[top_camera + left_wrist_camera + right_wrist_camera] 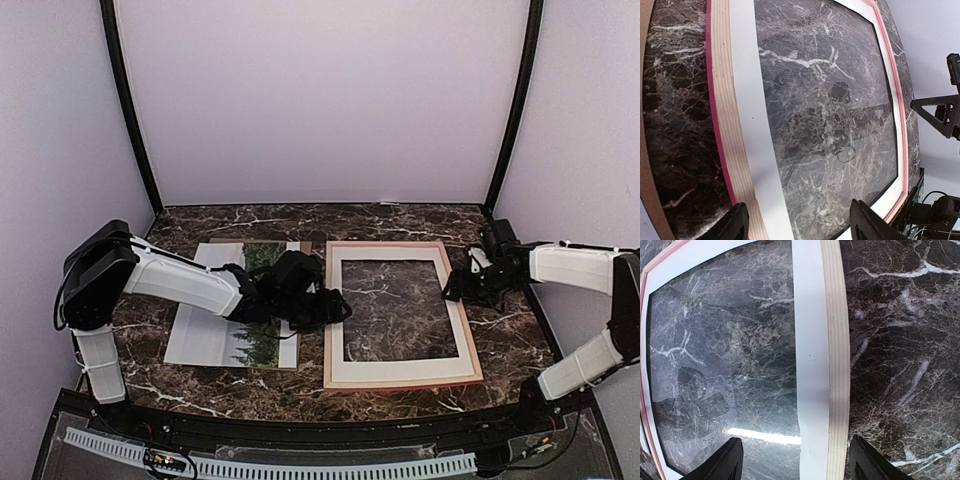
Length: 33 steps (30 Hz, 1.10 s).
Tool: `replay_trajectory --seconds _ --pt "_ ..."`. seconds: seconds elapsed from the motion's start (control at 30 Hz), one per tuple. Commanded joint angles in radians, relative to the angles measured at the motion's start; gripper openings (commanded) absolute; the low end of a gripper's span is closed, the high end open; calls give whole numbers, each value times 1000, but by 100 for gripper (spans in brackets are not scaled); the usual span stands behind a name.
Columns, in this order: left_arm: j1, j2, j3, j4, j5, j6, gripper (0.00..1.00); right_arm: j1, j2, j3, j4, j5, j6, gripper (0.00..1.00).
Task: Put the photo into the frame
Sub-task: Place the mat board on the glass panel, then pick up the photo from the backboard.
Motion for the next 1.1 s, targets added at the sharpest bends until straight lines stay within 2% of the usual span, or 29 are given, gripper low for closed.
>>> replay_trajectory --seconds 0.0,0.13,0.37,0.57,0.67,0.73,0.9,1.07 --pt "-5 -67 7 -57 -61 58 72 -3 -32 6 21 2 -2 74" --pt "-5 -106 3 -90 -110 125 72 8 -61 6 23 1 -1 74" --pt "31 -281 -55 -207 -197 264 76 90 -93 22 44 6 37 74" --pt "233 -456 -156 -279 -74 359 88 272 -31 112 117 34 110 74" --pt "328 -547 -187 -324 -44 436 96 363 48 185 156 40 136 74" --pt "406 -578 -185 -365 16 488 98 424 114 251 178 35 142 74" --pt "620 -556 -145 -479 180 604 99 537 314 447 206 -11 126 74" --pt "761 -485 -111 -547 286 670 99 612 497 604 240 -71 115 73"
